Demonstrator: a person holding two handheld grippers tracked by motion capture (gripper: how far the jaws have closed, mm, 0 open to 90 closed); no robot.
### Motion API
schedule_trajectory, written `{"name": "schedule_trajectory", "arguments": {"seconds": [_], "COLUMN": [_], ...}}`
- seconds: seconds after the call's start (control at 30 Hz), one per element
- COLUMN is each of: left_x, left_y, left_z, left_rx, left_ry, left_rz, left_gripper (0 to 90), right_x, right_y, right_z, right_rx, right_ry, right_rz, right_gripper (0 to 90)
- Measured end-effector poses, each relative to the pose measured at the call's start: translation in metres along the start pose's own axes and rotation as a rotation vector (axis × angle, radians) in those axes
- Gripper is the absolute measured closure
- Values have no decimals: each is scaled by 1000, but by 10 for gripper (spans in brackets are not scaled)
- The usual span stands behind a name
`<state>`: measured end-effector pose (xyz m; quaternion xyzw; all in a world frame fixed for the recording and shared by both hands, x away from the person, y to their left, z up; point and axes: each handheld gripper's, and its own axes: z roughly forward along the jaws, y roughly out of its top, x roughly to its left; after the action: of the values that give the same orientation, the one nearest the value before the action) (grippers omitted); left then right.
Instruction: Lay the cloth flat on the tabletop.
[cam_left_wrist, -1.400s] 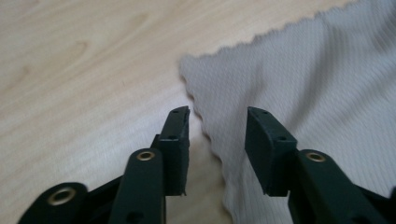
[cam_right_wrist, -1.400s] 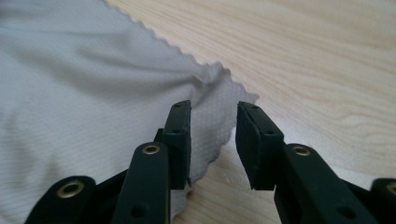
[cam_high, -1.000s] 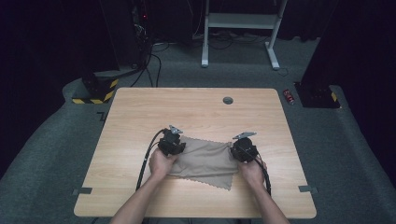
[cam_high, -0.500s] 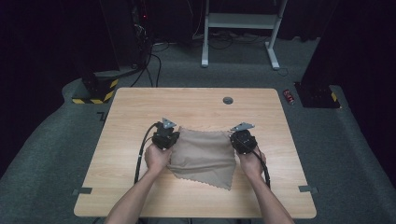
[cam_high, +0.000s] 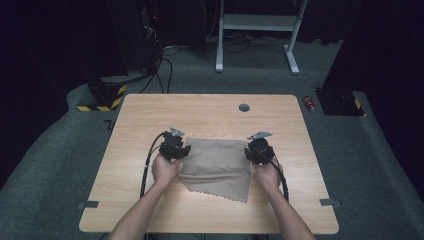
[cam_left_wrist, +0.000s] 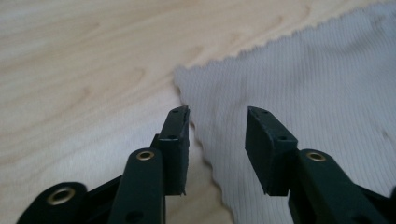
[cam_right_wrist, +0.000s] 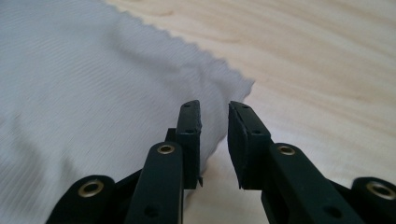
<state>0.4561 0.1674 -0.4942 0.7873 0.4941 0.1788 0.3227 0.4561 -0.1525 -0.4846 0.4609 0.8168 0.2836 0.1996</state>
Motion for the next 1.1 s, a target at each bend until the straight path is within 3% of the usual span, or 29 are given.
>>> {"name": "schedule_trajectory", "arguments": {"seconds": [0.13, 0.23, 0.3, 0.4, 0.47, 0.63, 0.73, 0.8, 0.87, 1.1], "left_x": [0, -3, -6, -8, -7, -4, 0, 1, 0, -5], "left_y": [-16, -26, -26, -22, -21, -10, -10, -11, -17, -50], "left_z": [-7, -3, -3, 1, 4, 13, 15, 10, 0, -47], "left_rx": [30, 61, 49, 51, 38, 44, 31, 38, 11, -27], "left_ry": [-31, -31, -19, -14, -5, 16, 26, 21, 10, -88], "left_rz": [4, 26, 43, 62, 55, 38, -6, -17, -13, 24], "left_gripper": [575, 584, 608, 658, 668, 649, 618, 587, 579, 562], "right_x": [7, 13, 17, 19, 18, 14, 10, 9, 8, 21], "right_y": [-19, -28, -30, -29, -26, -14, -7, -7, -13, -45], "right_z": [-8, -8, -5, 2, 5, 15, 20, 18, 9, -28], "right_rx": [4, 4, 19, 37, 42, 56, 65, 55, 27, -21], "right_ry": [47, 69, 69, 64, 49, 4, -10, -1, 19, 105], "right_rz": [-29, -40, -51, -69, -72, -94, -79, -54, -34, -60], "right_gripper": [739, 730, 738, 820, 890, 893, 846, 800, 786, 775]}}
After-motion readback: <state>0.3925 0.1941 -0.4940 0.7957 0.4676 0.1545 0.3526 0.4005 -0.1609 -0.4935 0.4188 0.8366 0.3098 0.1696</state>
